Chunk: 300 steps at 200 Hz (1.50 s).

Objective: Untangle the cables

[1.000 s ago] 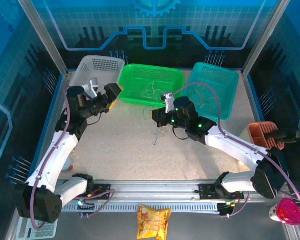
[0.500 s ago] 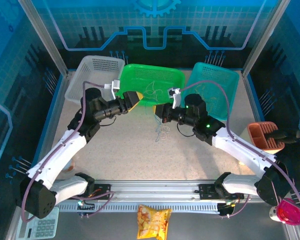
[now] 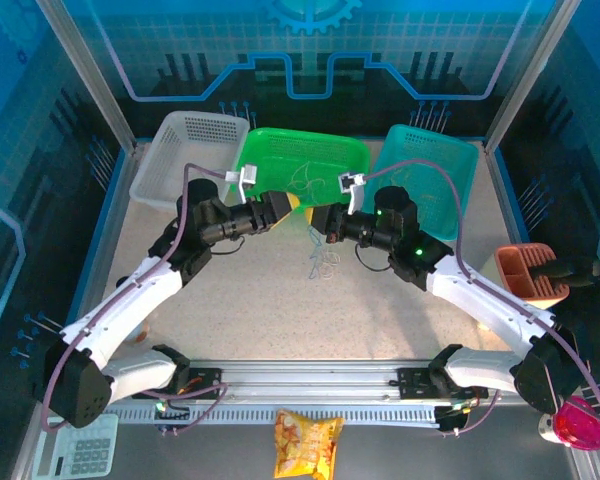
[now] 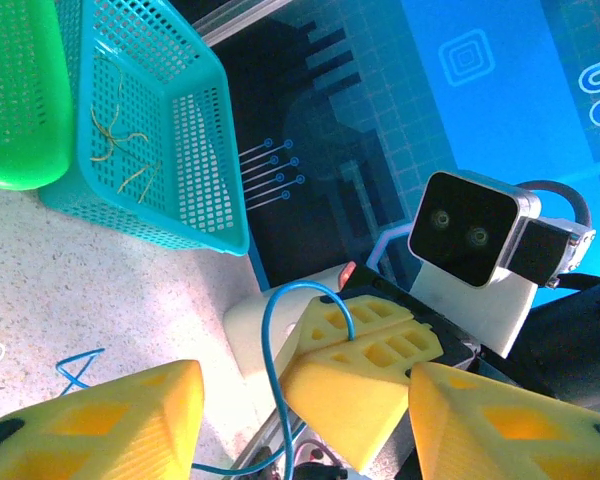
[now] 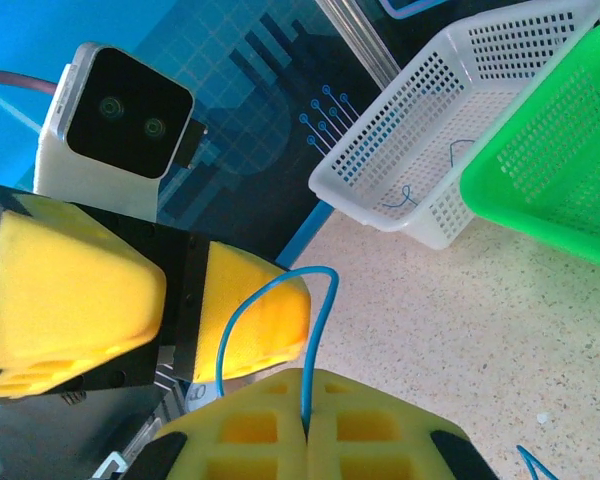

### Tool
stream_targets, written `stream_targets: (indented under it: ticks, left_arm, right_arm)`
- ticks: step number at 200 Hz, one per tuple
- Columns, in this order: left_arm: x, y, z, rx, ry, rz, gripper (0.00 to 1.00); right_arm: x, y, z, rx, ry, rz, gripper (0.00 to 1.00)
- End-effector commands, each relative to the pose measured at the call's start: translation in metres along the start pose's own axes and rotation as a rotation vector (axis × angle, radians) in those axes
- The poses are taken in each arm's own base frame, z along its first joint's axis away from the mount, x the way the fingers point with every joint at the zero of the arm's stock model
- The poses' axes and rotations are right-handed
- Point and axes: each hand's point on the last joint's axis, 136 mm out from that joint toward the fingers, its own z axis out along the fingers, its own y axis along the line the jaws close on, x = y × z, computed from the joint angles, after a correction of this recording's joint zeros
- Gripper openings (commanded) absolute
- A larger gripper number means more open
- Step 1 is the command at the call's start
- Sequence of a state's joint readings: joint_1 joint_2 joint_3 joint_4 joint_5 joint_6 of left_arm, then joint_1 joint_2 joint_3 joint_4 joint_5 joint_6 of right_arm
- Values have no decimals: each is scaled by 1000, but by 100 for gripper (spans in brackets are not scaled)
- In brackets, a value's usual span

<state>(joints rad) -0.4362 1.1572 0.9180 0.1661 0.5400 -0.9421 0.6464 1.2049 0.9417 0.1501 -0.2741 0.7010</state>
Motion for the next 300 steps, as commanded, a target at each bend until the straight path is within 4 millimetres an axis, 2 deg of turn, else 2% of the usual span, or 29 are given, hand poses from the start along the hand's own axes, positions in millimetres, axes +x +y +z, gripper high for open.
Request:
stream_targets:
  ticks: [1, 45, 90, 100, 118, 145, 160, 164, 176, 201, 249, 292, 300]
  left_arm:
    - [4, -2, 4, 22, 9, 27, 52]
    - [7, 0, 8, 23, 11, 23, 33]
    - [1, -16, 7, 58, 1, 27, 0]
    - [-2, -24, 7, 76, -6, 26, 0]
    - [-9, -40, 5, 114, -20, 28, 0]
    - [-18, -61, 1, 156, -41, 26, 0]
    - [-22, -72, -1, 176, -52, 26, 0]
    - [-24, -76, -2, 182, -54, 27, 0]
    - [-27, -85, -4, 197, -61, 32, 0]
    - [-34, -104, -8, 221, -74, 53, 0]
    - [-49, -140, -18, 263, -101, 93, 0]
    - [-54, -165, -26, 326, -112, 89, 0]
    - [-54, -169, -27, 335, -113, 89, 0]
  right_arm:
    - [-6, 4, -4, -29, -24, 3, 0]
    - [-5, 4, -5, -31, -23, 7, 0]
    - [-3, -1, -5, -20, -21, 12, 0]
    - [-1, -3, -5, -12, -18, 13, 0]
    - [1, -7, -5, 3, -16, 14, 8]
    - [4, -17, -8, 32, -17, 18, 42]
    - [3, -18, -10, 45, -21, 13, 52]
    - [12, -26, -10, 62, -5, 19, 54]
    - [14, -32, -12, 78, -8, 21, 60]
    - [17, -42, -19, 100, -22, 20, 66]
    - [22, -58, -31, 143, -48, 1, 70]
    - [25, -53, -28, 84, -50, -27, 71]
    - [20, -46, -26, 52, -70, -44, 71]
